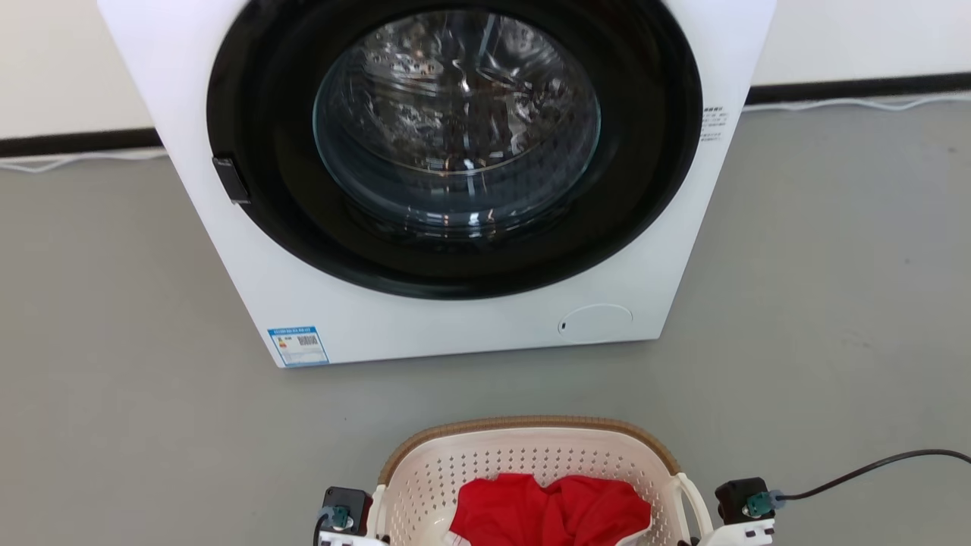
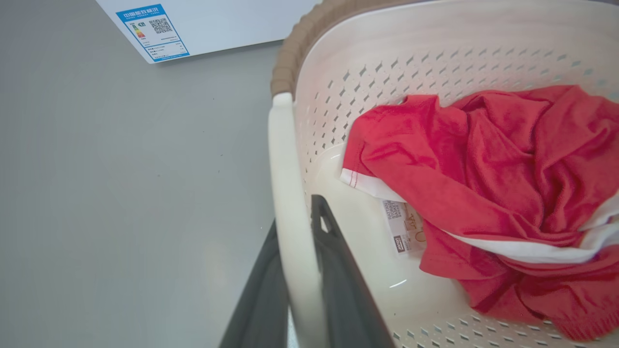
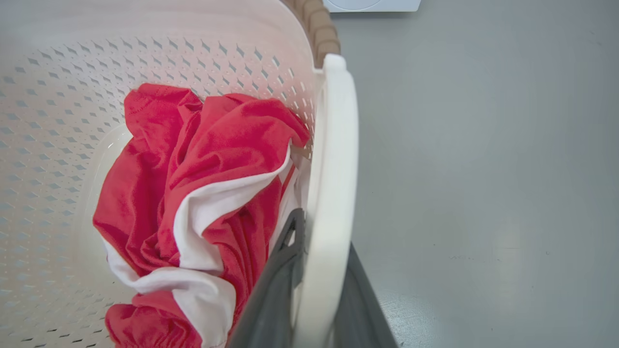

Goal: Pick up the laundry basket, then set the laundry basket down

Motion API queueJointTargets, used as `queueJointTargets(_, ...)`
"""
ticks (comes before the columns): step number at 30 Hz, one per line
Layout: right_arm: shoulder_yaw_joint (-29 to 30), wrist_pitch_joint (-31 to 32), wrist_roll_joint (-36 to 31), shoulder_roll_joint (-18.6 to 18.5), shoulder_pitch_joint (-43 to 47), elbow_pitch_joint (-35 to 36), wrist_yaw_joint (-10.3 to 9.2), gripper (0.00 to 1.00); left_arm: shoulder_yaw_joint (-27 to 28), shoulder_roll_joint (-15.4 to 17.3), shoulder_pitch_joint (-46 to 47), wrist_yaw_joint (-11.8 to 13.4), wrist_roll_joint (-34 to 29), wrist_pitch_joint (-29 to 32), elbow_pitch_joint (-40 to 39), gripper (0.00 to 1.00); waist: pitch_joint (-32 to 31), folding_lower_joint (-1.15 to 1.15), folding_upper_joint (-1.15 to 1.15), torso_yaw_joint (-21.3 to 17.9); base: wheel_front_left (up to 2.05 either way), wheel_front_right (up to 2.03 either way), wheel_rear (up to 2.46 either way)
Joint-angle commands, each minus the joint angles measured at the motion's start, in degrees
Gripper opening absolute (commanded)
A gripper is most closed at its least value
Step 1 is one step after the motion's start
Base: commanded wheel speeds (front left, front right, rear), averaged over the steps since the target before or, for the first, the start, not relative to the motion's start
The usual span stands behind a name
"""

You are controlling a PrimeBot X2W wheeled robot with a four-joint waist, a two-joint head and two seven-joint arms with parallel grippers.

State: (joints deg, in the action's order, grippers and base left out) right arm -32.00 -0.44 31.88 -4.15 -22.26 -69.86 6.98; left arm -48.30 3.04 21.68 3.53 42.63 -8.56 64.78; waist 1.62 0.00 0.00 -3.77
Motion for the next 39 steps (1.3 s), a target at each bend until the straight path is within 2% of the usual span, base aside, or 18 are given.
queueJointTargets(1,-1.79,0.02,0.21,1.27,-0.19,1.91,0.51,0.00,0.45,-0.16,0.94,0.14,0.09,-0.68,-1.33,0.00,-0.77,0.00,0.00,0.01,0.00,0.00,0.00)
queueJointTargets(21,-1.55,1.62,-0.84,1.27,0.17,4.46,0.51,0.00,-4.33,-0.16,1.85,1.03,5.31,-1.83,-0.04,0.00,-1.86,0.00,0.00,0.11,0.00,0.00,0.00)
queueJointTargets(39,-0.12,2.05,-2.19,1.27,0.86,5.92,0.51,0.00,-7.37,-0.16,3.33,0.86,8.26,-2.84,1.53,0.00,-0.94,0.00,0.00,-0.05,0.00,0.00,0.00)
